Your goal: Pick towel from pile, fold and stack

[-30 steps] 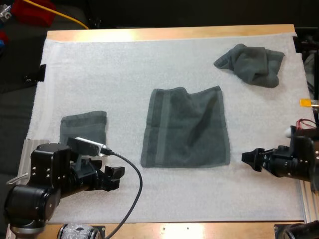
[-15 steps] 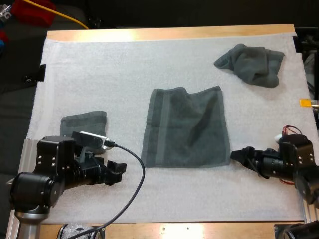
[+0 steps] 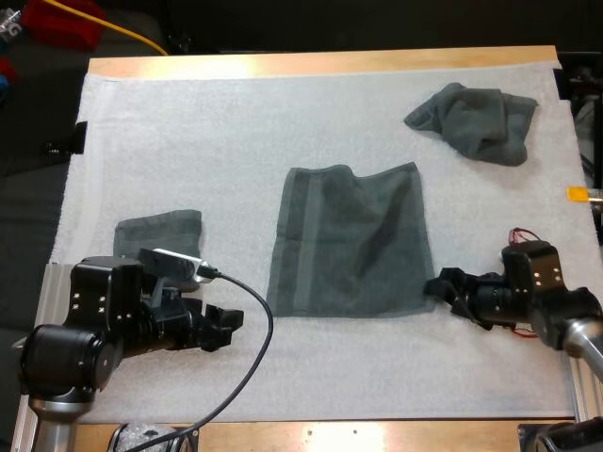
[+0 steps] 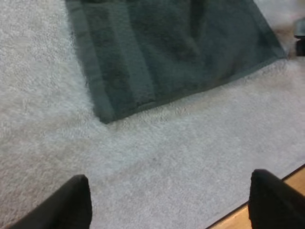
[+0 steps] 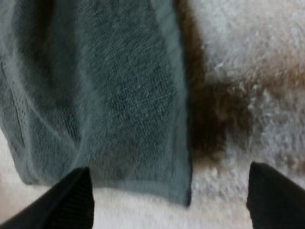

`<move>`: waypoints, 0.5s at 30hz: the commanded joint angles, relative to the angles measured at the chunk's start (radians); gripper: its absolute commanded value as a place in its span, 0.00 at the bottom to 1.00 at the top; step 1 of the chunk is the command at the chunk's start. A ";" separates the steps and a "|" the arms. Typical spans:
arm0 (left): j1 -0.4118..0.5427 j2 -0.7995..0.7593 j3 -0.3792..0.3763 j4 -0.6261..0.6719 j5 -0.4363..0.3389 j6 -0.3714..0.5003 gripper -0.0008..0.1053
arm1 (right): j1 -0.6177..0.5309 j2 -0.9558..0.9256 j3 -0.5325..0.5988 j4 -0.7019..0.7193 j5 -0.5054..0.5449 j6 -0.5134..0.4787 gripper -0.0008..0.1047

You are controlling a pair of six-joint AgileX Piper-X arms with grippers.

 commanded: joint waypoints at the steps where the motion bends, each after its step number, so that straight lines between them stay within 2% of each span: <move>1: 0.000 0.000 0.001 -0.002 0.013 -0.001 0.63 | -0.001 0.018 0.000 -0.035 -0.026 0.007 0.63; 12: 0.000 0.000 0.001 -0.002 0.013 -0.001 0.63 | -0.001 0.159 0.000 -0.132 -0.146 0.025 0.63; 15: 0.000 0.000 0.001 -0.002 0.013 -0.001 0.63 | -0.001 0.181 0.000 -0.148 -0.148 0.031 0.53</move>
